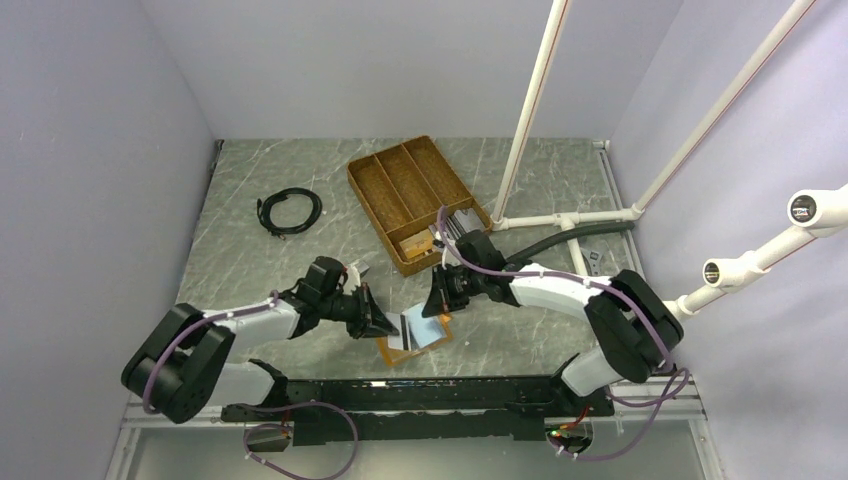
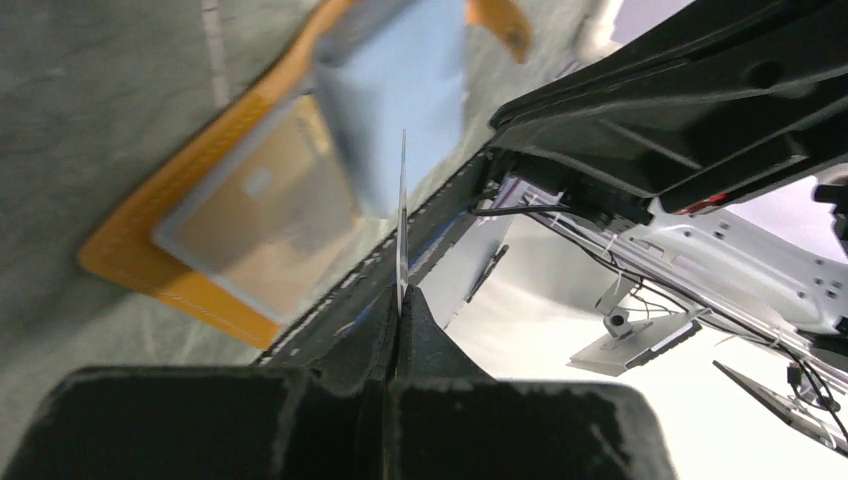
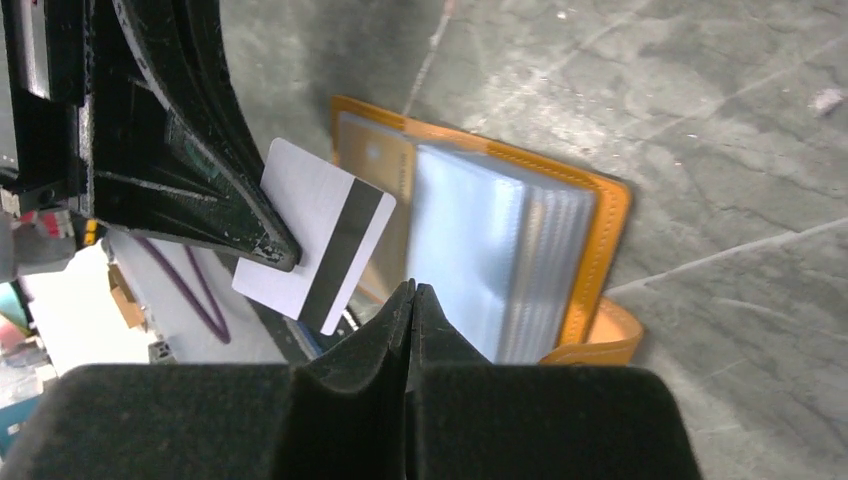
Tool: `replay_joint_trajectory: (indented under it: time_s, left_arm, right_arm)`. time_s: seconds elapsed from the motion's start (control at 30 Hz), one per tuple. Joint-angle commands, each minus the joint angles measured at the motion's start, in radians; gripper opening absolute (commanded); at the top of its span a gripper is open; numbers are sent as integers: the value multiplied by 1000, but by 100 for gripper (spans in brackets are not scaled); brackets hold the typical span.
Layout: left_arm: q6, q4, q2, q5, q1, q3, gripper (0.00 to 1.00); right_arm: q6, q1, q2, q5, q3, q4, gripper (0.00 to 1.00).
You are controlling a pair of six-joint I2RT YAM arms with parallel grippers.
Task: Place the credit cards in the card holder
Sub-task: Insert the credit card into the card holder.
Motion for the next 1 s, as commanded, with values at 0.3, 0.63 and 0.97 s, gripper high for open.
replay_joint_trajectory:
  time_s: [0.3, 0.63, 0.97]
  left_arm:
    - [-11, 252, 93, 38, -7, -104, 0]
    - [-32, 389, 142, 45, -9, -129, 0]
    - [-12, 268, -5, 1, -13, -132, 0]
  right_arm:
    - [-29, -7, 99, 118, -76, 119, 0]
    - [-13, -7, 133, 102, -97, 157, 0]
    - [-25, -8, 97, 146, -103, 93, 0]
